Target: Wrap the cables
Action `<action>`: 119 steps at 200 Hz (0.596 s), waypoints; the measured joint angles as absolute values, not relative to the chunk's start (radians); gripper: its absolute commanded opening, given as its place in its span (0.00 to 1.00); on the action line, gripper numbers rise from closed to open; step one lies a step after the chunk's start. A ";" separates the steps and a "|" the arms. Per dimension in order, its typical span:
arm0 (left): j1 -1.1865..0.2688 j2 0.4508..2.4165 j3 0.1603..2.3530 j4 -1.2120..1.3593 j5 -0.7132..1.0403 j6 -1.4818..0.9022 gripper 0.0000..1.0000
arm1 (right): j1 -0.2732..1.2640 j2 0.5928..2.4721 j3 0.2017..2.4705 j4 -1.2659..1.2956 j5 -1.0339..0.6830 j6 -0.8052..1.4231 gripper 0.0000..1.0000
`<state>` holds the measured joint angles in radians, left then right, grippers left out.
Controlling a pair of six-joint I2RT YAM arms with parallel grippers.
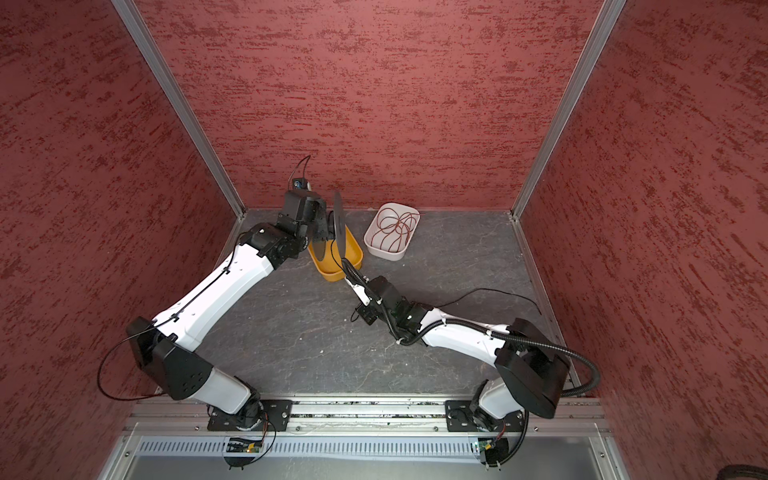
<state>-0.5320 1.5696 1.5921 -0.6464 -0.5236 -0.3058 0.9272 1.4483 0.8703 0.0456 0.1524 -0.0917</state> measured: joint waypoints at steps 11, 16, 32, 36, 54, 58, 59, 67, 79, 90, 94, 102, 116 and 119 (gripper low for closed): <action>-0.537 1.585 1.579 -0.636 -0.543 -0.299 0.00 | 0.928 1.418 0.888 0.024 0.164 -0.092 0.00; -0.539 1.590 1.570 -0.632 -0.551 -0.298 0.00 | 0.928 1.405 0.897 0.015 0.167 -0.092 0.00; -0.549 1.604 1.543 -0.629 -0.569 -0.298 0.00 | 0.928 1.356 0.925 0.003 0.174 -0.097 0.00; -0.551 1.606 1.537 -0.629 -0.573 -0.298 0.00 | 0.928 1.343 0.930 0.002 0.176 -0.099 0.00; -0.577 1.620 1.520 -0.630 -0.605 -0.294 0.00 | 0.928 1.295 0.962 -0.005 0.182 -0.111 0.00; -0.585 1.625 1.520 -0.631 -0.612 -0.292 0.00 | 0.928 1.288 0.971 -0.006 0.184 -0.114 0.00; -0.586 1.625 1.520 -0.631 -0.612 -0.291 0.00 | 0.928 1.287 0.972 -0.007 0.184 -0.114 0.00; -0.602 1.632 1.520 -0.631 -0.627 -0.288 0.00 | 0.928 1.279 0.991 -0.008 0.188 -0.121 0.00; -0.623 1.647 1.529 -0.638 -0.647 -0.282 0.00 | 0.928 1.277 1.018 -0.010 0.196 -0.129 0.00; -0.645 1.664 1.539 -0.642 -0.667 -0.274 0.00 | 0.928 1.278 1.038 -0.019 0.206 -0.136 0.00; -0.653 1.670 1.544 -0.643 -0.673 -0.272 0.00 | 0.928 1.279 1.042 -0.023 0.209 -0.137 0.00; -0.666 1.680 1.547 -0.643 -0.685 -0.268 0.00 | 0.928 1.279 1.050 -0.028 0.215 -0.142 0.00; -0.682 1.689 1.549 -0.651 -0.695 -0.259 0.00 | 0.927 1.283 1.057 -0.036 0.224 -0.150 0.00; -0.684 1.690 1.549 -0.654 -0.698 -0.257 0.00 | 0.926 1.285 1.058 -0.037 0.227 -0.151 0.00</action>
<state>-0.6838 1.6897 1.5486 -0.6537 -0.6979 -0.2565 0.9257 1.2850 1.0576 -0.0372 0.2272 -0.1513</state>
